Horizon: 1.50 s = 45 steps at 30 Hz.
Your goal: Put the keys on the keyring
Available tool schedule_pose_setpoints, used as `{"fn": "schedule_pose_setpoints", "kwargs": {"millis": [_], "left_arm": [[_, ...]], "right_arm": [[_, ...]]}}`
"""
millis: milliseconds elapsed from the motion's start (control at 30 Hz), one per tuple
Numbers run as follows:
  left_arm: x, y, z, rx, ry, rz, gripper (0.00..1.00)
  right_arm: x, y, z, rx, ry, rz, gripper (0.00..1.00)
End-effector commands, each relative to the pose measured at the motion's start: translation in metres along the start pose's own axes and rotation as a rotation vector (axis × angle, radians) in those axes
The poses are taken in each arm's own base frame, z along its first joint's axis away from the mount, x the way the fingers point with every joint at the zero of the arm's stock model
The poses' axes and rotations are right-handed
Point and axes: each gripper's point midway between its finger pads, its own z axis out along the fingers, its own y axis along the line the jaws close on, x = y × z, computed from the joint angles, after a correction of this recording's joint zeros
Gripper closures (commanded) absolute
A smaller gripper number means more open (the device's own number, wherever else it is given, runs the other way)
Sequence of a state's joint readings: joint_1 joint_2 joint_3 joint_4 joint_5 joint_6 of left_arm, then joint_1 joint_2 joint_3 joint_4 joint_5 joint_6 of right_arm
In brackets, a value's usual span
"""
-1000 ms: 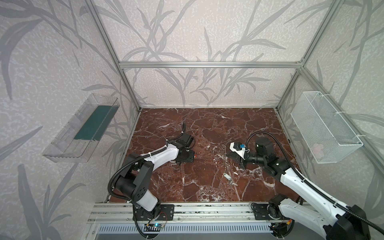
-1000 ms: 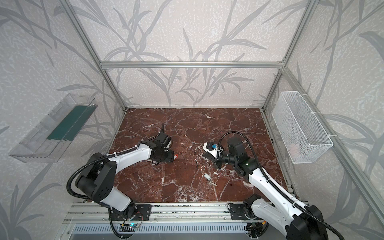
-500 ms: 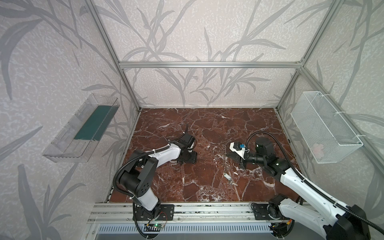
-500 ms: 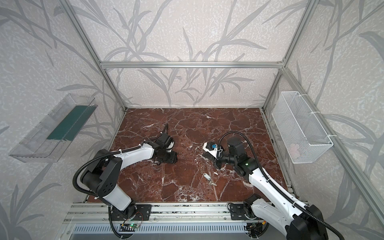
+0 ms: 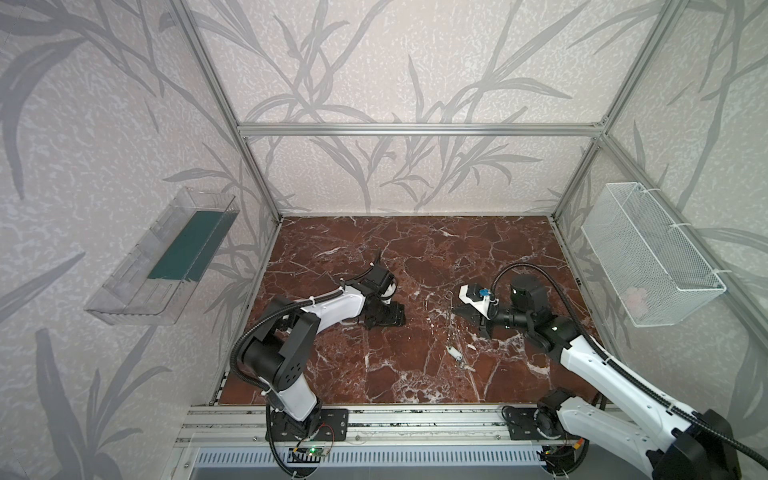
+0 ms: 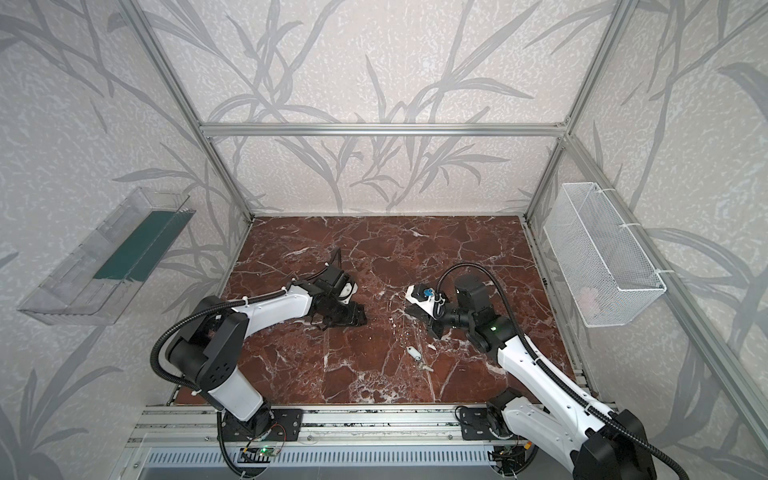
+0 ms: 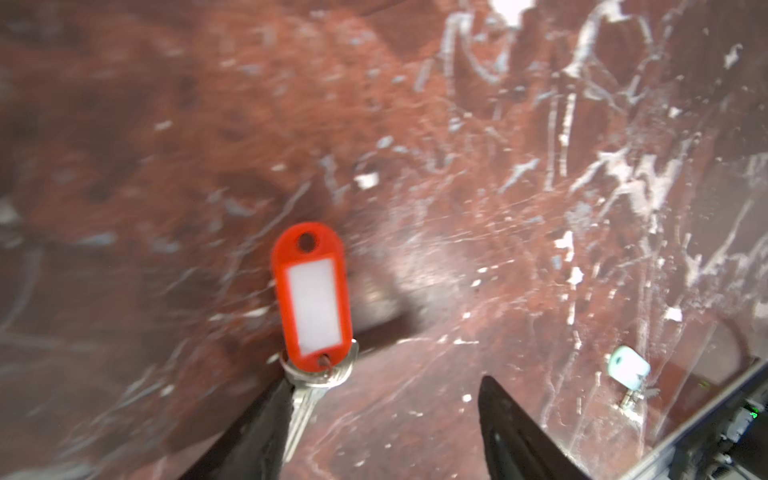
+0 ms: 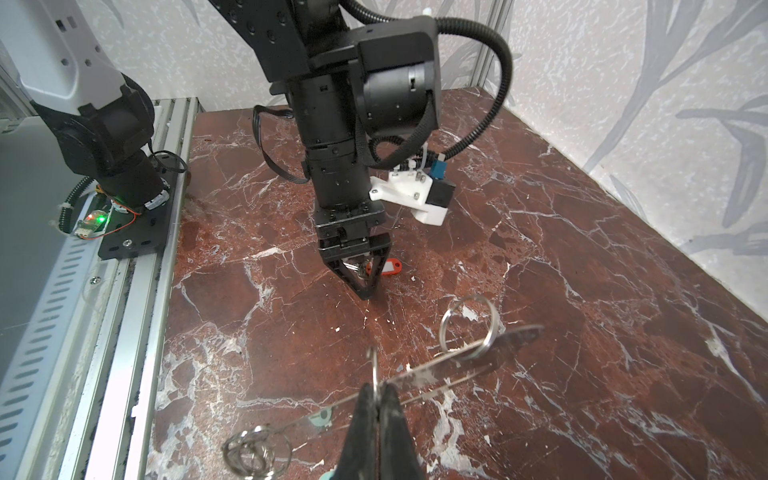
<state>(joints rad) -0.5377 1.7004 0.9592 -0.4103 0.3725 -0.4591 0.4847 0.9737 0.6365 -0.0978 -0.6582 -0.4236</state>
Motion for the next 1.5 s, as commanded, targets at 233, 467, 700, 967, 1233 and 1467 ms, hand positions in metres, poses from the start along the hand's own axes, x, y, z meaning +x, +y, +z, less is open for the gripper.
{"fn": "schedule_pose_setpoints", "kwargs": {"millis": [233,467,700,967,1233,1467], "left_arm": [[0.013,-0.023,-0.001,0.01,0.107,0.119,0.28],[-0.001,-0.002,-0.055,-0.194,0.008,0.453,0.28],[-0.006,0.007,-0.054,-0.255,0.071,0.904,0.37],[-0.006,0.003,-0.03,-0.16,0.03,1.314,0.4],[-0.017,0.001,-0.01,-0.076,-0.009,1.389,0.44],[-0.015,0.01,-0.003,-0.045,0.05,1.412,0.54]], "right_arm": [[0.007,-0.001,0.005,-0.008,0.029,0.002,1.0],[0.009,-0.002,0.006,-0.008,0.036,-0.003,1.0],[0.009,-0.001,0.004,-0.004,0.036,-0.007,1.0],[0.008,-0.001,0.002,0.0,0.04,-0.01,1.0],[0.011,-0.001,0.002,0.002,0.058,-0.004,1.0],[0.014,-0.003,0.003,0.003,0.074,0.0,1.0]]}}
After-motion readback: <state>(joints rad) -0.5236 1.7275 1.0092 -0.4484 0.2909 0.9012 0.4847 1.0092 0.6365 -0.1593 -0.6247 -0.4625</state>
